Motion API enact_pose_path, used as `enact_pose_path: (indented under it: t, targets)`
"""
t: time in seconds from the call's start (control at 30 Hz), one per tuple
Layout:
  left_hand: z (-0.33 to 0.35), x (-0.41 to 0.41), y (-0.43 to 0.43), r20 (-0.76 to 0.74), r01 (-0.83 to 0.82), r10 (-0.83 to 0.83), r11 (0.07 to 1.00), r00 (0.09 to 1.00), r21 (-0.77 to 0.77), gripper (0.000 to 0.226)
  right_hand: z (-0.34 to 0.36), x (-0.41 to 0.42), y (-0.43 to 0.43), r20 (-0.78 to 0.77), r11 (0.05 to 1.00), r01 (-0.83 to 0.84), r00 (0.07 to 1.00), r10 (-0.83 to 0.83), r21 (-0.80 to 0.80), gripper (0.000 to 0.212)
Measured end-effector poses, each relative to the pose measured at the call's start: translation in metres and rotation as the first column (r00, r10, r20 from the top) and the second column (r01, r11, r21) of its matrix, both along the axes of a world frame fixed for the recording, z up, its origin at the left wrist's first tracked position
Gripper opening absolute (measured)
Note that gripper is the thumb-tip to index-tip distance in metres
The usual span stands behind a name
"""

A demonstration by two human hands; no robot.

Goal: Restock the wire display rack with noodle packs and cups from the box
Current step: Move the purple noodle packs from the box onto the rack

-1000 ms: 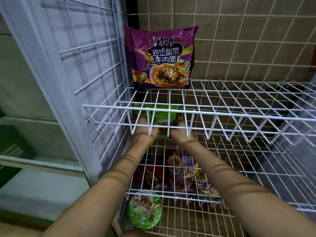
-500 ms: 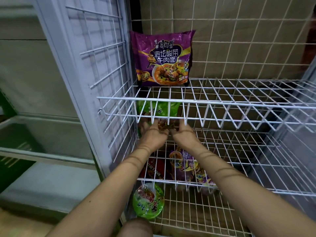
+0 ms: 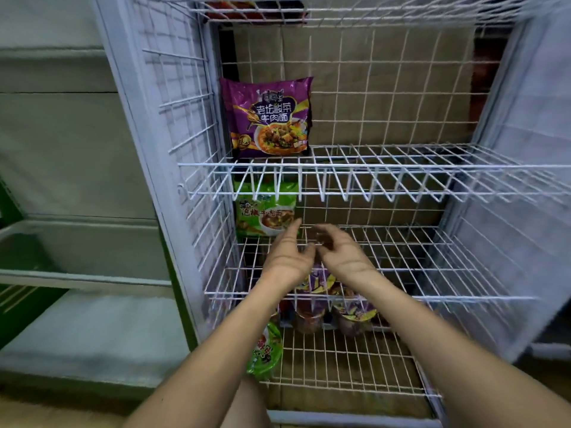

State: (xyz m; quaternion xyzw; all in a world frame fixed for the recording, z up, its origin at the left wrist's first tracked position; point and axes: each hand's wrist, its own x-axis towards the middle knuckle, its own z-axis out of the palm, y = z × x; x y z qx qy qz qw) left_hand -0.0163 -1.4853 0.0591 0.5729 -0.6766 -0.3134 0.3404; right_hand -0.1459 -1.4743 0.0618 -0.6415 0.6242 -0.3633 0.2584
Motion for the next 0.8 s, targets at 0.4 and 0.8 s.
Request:
enact_pose_path:
  t: [0.4, 0.8]
  targets:
    - [-0.023, -0.087, 0.06, -0.067, 0.269, -0.28, 0.952, 0.958, -0.144, 0.05, -0.025, -0.083, 0.083, 0.177, 0.963, 0.255, 0.956, -0.236, -0.09, 0.044]
    - [-0.05, -0.192, 0.11, -0.188, 0.483, -0.57, 0.798, 0.8, -0.361, 0.045, -0.052, -0.17, 0.165, 0.229, 0.812, 0.535, 0.842, -0.488, -0.234, 0.039]
